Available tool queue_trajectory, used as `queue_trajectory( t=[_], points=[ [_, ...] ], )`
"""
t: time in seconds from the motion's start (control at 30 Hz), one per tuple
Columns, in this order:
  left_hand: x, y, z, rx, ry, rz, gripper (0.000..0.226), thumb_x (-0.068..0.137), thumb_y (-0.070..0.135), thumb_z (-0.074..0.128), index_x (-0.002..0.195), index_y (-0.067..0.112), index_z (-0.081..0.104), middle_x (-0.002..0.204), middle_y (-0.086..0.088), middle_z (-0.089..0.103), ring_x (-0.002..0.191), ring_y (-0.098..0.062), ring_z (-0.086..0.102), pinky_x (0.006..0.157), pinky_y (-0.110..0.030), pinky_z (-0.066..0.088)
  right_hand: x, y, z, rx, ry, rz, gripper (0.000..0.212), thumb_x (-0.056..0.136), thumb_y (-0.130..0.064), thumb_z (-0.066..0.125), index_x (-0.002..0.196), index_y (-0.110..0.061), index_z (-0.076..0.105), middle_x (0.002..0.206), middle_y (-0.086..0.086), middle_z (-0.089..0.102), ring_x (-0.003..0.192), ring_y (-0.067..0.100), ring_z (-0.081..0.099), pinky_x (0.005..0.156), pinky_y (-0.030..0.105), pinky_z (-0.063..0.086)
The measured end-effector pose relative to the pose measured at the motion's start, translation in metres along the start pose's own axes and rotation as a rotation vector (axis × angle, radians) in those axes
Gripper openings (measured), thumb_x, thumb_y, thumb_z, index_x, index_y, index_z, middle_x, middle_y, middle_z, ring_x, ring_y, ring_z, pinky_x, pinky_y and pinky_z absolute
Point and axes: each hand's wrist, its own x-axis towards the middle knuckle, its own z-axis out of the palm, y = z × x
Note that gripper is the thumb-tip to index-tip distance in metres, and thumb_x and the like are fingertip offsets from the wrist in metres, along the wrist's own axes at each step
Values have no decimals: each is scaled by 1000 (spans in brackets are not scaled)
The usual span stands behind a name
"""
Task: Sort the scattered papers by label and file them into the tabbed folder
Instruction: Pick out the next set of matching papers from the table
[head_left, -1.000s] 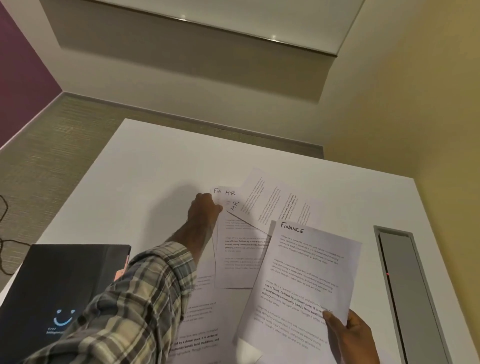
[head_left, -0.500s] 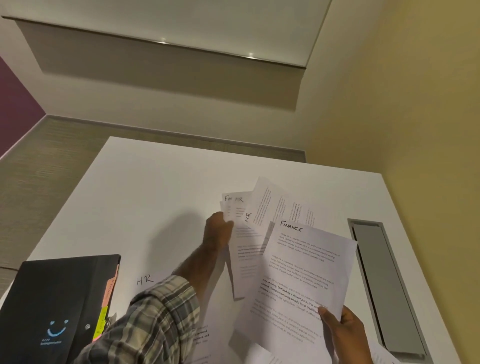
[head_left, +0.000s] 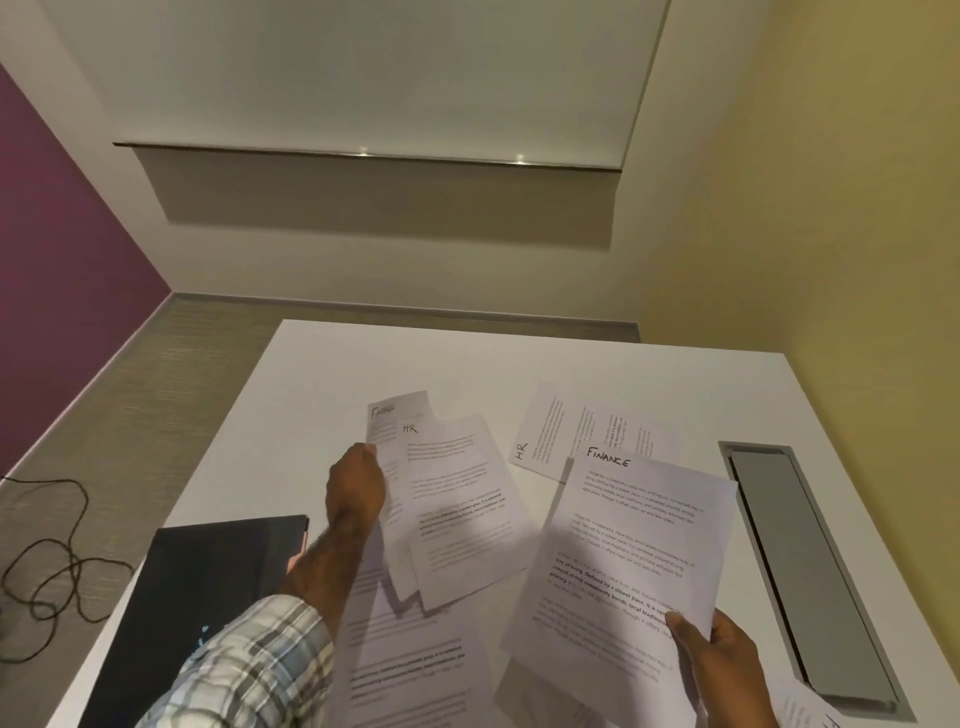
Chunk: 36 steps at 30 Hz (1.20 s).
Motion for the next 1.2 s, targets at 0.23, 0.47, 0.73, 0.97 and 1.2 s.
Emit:
queue_trajectory(
  t=[0.23, 0.47, 0.73, 0.97, 1.2],
  points=[
    [-15, 17, -75, -95, 273, 97, 37, 110, 31, 30, 97, 6, 56, 90, -8, 58, 80, -25, 56, 70, -32, 41, -19, -15, -5, -17, -29, -22, 24, 95, -10, 66, 119, -4, 66, 103, 13, 71, 86, 20, 66, 71, 30, 48],
    [-47, 2, -159, -166, 555, 314, 36, 110, 31, 37, 116, 5, 61, 103, -16, 70, 85, -28, 68, 65, -32, 54, -31, -46, -17, -120, -22, -198, 28, 97, -13, 63, 124, -5, 66, 103, 11, 70, 83, 17, 65, 68, 29, 47],
    [-150, -13, -196, -433, 249, 163, 26, 107, 31, 45, 108, 15, 66, 97, -6, 72, 93, -30, 71, 73, -38, 58, -57, -97, -15, 136, -309, -266, 23, 96, -12, 66, 118, -17, 71, 106, 2, 78, 96, 24, 75, 87, 39, 57],
    [-205, 10, -152, -691, -126, -40, 25, 106, 20, 50, 106, 19, 76, 105, -7, 79, 102, -31, 74, 99, -56, 53, -85, -111, -11, 151, -660, -150, 25, 100, -11, 58, 122, -6, 68, 116, 13, 75, 108, 31, 72, 100, 45, 52],
    [-246, 44, -113, -812, -256, -116, 24, 108, 21, 47, 116, 17, 69, 109, -9, 78, 103, -32, 73, 95, -55, 56, -85, -96, -22, 93, -699, -146, 25, 103, -7, 52, 124, -8, 65, 115, 9, 76, 106, 25, 73, 90, 36, 56]
  ],
)
